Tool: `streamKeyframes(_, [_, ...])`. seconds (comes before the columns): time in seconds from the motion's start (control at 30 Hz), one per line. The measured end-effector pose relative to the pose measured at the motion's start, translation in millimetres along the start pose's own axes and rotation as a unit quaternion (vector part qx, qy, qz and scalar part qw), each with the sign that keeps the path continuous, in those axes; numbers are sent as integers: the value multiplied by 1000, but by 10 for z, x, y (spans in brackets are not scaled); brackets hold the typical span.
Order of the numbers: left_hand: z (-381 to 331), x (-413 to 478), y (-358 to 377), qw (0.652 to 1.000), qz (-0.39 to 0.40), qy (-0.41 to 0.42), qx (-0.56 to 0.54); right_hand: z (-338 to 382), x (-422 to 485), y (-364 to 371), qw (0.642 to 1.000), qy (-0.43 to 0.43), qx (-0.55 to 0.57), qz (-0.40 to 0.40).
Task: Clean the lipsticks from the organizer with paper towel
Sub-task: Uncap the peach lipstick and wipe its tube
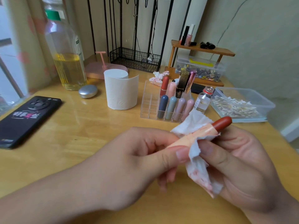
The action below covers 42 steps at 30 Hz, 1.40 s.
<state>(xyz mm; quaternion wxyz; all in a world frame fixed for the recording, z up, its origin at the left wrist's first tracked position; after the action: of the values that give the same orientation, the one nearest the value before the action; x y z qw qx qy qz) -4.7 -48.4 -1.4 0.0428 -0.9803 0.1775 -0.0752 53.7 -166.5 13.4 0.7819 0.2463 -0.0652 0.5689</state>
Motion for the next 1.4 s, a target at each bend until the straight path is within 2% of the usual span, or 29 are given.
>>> streamKeyframes(0.03, [-37,-29,-31,993,-36,17,110,-17,-7,-55,998,8,-44,-44])
streamKeyframes(0.1, [-217,-99,-32,937,-118,78,320,-32,-53,-129,985,14,-132,-110])
streamKeyframes(0.17, [-333,-131,18,881,-161,115,429,-22,-81,-142,976,9,-167,-137])
streamKeyframes(0.2, [-325,-125,23,875,-165,120,438,-13,-88,-141,974,9,-177,-142])
streamKeyframes(0.23, [-275,-105,-4,895,-152,109,405,-16,-88,-148,973,14,-180,-144])
streamKeyframes(0.27, [-181,-71,-49,941,-116,72,309,-21,-83,-149,975,21,-172,-137])
streamKeyframes(0.3, [-83,-31,-45,983,-45,29,175,-25,-68,-131,983,24,-141,-113])
streamKeyframes(0.33, [-38,-10,-2,999,28,3,42,-25,-48,-89,994,19,-88,-66])
streamKeyframes(0.4, [-31,-1,75,982,115,-27,-148,-21,-15,16,999,16,-14,26])
streamKeyframes(0.43, [-42,4,105,974,133,-27,-183,-24,1,29,999,25,-4,39])
streamKeyframes(0.5, [-19,19,91,981,109,-22,-157,-10,13,53,997,13,59,57])
streamKeyframes(0.57, [-26,7,40,999,34,-5,-32,1,19,70,994,-6,96,53])
streamKeyframes(0.6, [-48,-15,25,999,-6,7,49,-9,22,42,998,-1,58,10])
streamKeyframes(0.67, [-139,-59,14,970,-88,53,219,-16,-11,-12,996,10,-37,-82])
streamKeyframes(0.73, [-272,-101,26,910,-159,100,369,-3,-26,-2,986,13,-90,-137])
streamKeyframes(0.77, [-318,-112,38,889,-176,116,406,7,-26,8,981,15,-104,-162])
streamKeyframes(0.8, [-324,-116,44,879,-182,127,421,13,-35,8,978,18,-109,-178])
streamKeyframes(0.83, [-300,-110,33,886,-177,130,408,16,-39,8,978,17,-101,-180])
streamKeyframes(0.87, [-242,-91,5,917,-157,112,348,25,-35,16,983,12,-89,-160])
streamKeyframes(0.9, [-154,-53,-20,964,-112,76,231,42,-29,36,989,6,-82,-125])
streamKeyframes(0.93, [-79,-16,-2,993,-46,35,98,38,-25,46,994,5,-73,-86])
streamKeyframes(1.0, [-18,13,74,992,68,-7,-109,-5,-15,47,998,29,-43,-30])
streamKeyframes(1.03, [-21,18,94,985,95,-15,-145,-17,-1,78,999,33,2,-1])
streamKeyframes(1.1, [-7,19,48,992,81,-17,-91,-8,17,116,998,16,56,30])
streamKeyframes(1.2, [-49,-6,-43,994,-13,5,112,-24,-15,9,993,27,-107,-49])
streamKeyframes(1.3, [-214,-59,-30,953,-105,60,277,18,-38,-5,970,4,-217,-113])
streamKeyframes(1.4, [-281,-104,-47,934,-187,84,294,60,-32,39,958,-32,-251,-134])
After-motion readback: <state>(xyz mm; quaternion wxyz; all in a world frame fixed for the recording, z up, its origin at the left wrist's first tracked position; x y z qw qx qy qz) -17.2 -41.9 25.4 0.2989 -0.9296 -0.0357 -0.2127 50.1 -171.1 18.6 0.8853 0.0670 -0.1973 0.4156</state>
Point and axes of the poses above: each hand's wrist, its own x-axis towards the middle knuckle, its own y-axis out of the palm, z = x × y, the point moved 6 cm from there along x, towards the middle knuckle, and after that the axes turned 11 degrees about z, right-handed, at the moved point
